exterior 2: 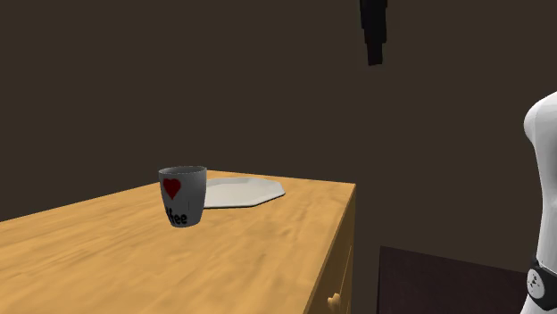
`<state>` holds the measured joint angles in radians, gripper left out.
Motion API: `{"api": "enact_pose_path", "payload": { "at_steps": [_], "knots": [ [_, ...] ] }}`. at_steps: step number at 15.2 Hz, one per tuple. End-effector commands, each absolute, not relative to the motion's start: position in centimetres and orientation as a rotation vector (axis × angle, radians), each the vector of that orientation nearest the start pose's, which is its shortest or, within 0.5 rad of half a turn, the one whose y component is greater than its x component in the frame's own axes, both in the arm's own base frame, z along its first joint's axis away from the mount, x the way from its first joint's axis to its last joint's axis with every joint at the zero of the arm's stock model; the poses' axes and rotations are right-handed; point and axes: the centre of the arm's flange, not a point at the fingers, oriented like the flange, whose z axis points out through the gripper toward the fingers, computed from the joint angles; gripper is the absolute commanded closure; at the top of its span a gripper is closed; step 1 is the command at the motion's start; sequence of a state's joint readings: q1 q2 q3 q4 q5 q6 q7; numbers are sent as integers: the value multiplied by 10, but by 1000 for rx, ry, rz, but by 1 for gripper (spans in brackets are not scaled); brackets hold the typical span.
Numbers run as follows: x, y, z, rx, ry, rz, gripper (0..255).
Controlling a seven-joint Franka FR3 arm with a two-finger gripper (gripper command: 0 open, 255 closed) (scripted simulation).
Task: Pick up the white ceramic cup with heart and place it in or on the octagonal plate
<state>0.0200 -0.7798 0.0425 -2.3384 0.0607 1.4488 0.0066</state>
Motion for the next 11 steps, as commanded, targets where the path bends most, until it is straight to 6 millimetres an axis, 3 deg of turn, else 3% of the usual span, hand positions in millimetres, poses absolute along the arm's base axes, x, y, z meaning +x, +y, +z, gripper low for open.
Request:
{"api": "enact_pose_path", "payload": {
  "at_steps": [1,11],
  "knots": [
    [294,29,587,-3108,-72,173,0],
    [403,40,521,-3082,10,127,0]
  ]
}}
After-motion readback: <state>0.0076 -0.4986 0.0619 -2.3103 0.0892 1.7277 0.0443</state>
